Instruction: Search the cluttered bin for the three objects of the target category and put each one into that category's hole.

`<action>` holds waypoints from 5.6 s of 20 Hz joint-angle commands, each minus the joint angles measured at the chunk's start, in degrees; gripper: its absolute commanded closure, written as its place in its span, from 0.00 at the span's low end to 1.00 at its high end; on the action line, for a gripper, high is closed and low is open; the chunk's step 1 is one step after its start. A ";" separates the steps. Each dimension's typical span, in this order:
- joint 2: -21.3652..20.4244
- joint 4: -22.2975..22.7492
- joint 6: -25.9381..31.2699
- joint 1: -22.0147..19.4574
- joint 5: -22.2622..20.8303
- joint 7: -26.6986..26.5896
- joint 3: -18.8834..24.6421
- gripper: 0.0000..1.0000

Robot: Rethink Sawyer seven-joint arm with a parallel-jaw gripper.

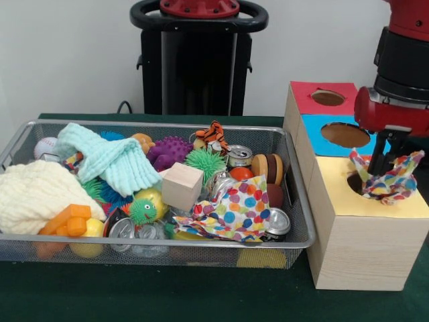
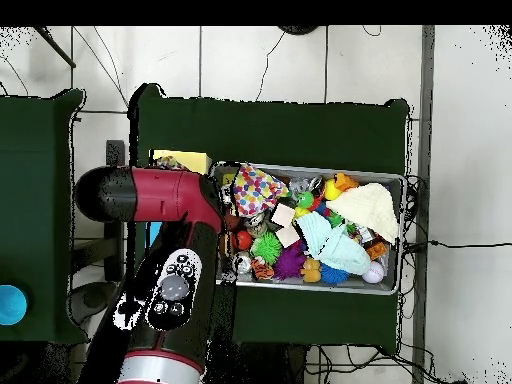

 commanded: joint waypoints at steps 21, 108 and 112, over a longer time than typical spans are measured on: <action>6.61 -1.62 3.14 -0.16 -1.10 11.21 -1.23 1.00; 2.59 2.47 -2.76 -3.99 2.69 9.81 9.39 1.00; -1.19 2.21 1.25 -3.22 3.18 10.47 8.43 1.00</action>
